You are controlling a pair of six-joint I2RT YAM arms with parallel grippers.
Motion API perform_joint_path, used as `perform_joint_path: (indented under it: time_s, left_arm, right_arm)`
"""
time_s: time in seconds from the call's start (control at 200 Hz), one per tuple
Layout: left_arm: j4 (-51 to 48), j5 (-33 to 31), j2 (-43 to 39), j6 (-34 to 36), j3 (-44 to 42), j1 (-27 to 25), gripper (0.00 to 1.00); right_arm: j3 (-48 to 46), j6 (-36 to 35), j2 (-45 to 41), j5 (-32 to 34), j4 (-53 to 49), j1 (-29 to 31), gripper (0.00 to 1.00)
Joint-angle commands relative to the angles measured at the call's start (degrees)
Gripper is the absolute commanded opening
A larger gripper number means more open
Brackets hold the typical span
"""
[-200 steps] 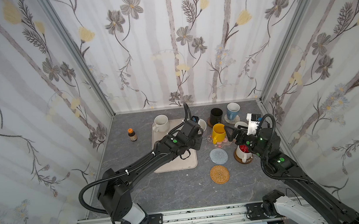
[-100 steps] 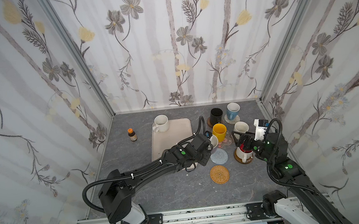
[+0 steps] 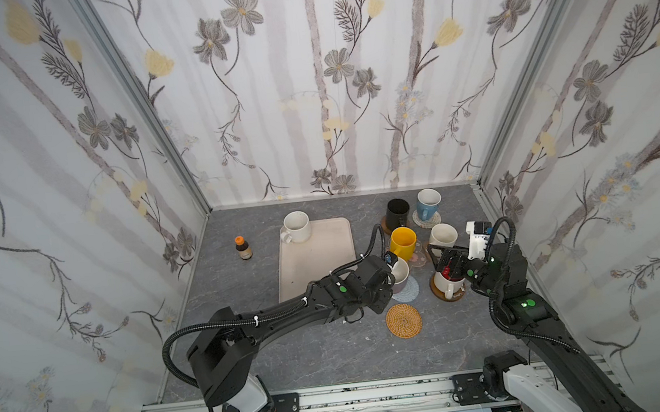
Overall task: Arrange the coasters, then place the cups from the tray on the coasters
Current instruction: 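Lower the lilac mug onto the light-blue woven coaster and open the left gripper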
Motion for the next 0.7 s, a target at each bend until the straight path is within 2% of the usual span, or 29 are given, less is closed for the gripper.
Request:
perform_joint_path:
  time_s: [0.0, 0.694]
  left_arm:
    - [6.6, 1.0, 1.1, 1.3, -0.2, -0.3, 0.0]
    - [8.5, 2.1, 12.7, 4.3, 5.8, -0.4, 0.0]
  right_arm:
    - [0.0, -0.7, 0.7, -0.8, 1.4, -0.3, 1.0]
    - [-0.9, -0.1, 5.9, -2.3, 6.2, -1.4, 0.99]
